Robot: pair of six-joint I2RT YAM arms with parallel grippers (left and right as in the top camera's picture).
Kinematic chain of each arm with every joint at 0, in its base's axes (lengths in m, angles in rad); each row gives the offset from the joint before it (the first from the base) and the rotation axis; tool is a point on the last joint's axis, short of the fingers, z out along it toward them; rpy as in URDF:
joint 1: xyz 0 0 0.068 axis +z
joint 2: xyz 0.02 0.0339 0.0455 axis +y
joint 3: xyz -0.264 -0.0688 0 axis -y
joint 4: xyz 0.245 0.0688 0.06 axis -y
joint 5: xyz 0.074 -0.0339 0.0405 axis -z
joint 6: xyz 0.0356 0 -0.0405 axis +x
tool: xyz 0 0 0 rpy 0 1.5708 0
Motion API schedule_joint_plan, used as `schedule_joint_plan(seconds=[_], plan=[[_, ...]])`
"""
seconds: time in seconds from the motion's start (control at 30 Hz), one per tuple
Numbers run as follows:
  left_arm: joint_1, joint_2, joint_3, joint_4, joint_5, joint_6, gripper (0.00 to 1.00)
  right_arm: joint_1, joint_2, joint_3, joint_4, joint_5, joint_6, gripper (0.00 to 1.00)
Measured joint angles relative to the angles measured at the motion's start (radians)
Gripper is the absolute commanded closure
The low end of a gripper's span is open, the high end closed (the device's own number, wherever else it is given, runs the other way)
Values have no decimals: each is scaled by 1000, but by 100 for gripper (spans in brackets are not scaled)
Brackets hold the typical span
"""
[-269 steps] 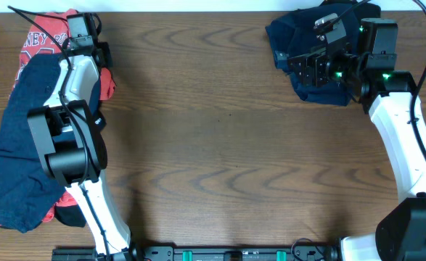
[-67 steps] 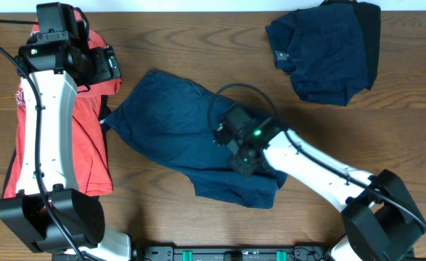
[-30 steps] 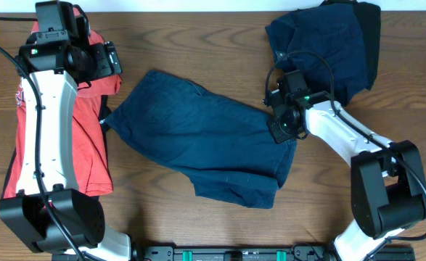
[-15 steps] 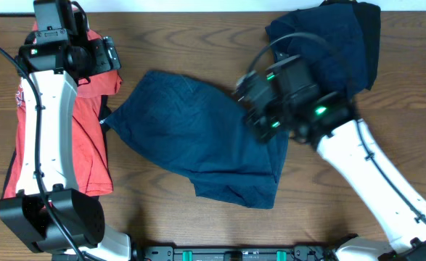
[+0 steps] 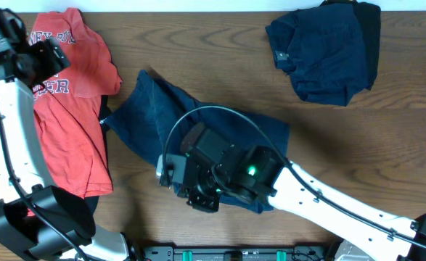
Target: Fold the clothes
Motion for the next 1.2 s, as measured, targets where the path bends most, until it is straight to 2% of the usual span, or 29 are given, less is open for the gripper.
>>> schedule_joint_plan(seconds=[0.13, 0.3, 0.53, 0.8, 1.0, 1.2], plan=[[-20, 1, 0, 5, 91, 10, 13, 2, 0, 0, -18, 8, -2, 99], [-123, 40, 0, 60, 167, 64, 12, 2, 0, 0, -27, 30, -2, 99], [-259, 220, 0, 174, 201, 100, 13, -11, 0, 0, -46, 51, 2, 99], [-299, 387, 0, 206, 203, 103, 6, -26, 0, 0, -43, 64, 24, 99], [-337, 408, 0, 207, 206, 105, 3, -55, 0, 0, -43, 83, 39, 99], [-343, 408, 0, 166, 277, 106, 3, -59, 0, 0, -43, 91, 46, 99]])
